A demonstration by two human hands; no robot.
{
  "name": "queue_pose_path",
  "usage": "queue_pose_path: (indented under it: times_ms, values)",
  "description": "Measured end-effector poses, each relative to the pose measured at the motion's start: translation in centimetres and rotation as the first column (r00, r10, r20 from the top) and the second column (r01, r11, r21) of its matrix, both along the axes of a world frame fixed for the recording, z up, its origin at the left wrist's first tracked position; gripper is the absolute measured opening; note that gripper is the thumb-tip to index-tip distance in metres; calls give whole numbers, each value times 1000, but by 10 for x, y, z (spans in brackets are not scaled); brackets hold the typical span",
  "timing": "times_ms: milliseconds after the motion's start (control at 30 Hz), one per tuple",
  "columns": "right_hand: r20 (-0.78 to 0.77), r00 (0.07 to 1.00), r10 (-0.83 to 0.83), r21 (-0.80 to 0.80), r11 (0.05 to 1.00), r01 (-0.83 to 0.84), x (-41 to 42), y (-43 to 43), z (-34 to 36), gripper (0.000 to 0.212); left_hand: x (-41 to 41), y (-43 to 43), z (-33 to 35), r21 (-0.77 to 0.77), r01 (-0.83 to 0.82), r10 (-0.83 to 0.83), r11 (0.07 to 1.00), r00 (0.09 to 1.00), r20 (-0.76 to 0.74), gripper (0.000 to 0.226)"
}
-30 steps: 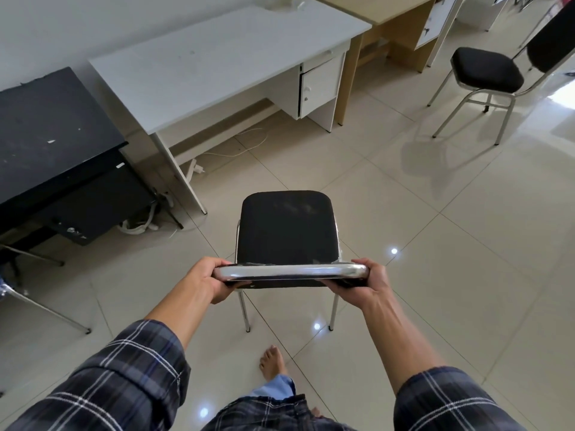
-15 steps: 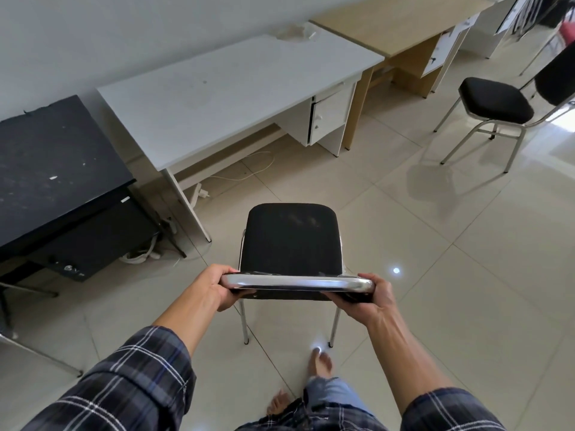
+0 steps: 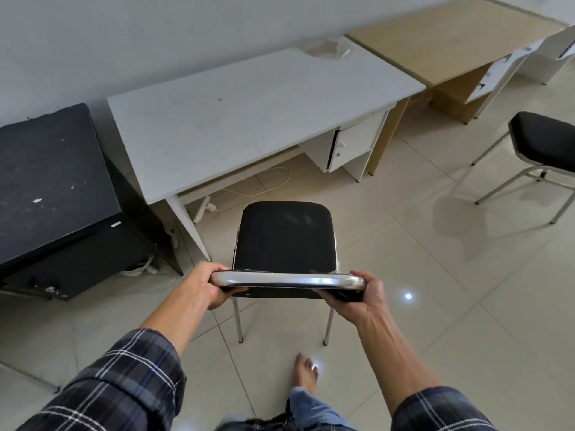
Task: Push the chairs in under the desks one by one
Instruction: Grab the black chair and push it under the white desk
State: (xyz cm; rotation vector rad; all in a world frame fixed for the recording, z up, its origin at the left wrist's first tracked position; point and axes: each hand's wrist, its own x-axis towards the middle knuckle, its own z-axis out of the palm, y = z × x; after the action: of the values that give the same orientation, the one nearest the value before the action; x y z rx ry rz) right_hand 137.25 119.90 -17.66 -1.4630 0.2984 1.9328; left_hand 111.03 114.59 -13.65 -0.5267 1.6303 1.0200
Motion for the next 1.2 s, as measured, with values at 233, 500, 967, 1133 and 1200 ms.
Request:
queue_pose_path:
  times_ms: [233,500,967,1133,1200]
  values:
    - [50,988,144,13,989,-145,-34,107,-1,69,-26,67,-8,47,-151,150,987,988,20,40]
    - [-14,965,262,39,965,-261,-99,216,-4,50,-79,142,-19,82,-319,318,944,948,21,45]
    - [-25,907,419,44,907,-418,-188,355,3,39,-137,237,-23,112,-518,509,848,855,102,6]
    - [23,874,485,21,874,-485,-205,398,4,53,-142,264,-22,108,-580,571,807,814,105,8]
    - [70,848,525,20,849,-528,-208,410,3,54,-144,272,-25,89,-592,583,801,806,107,10]
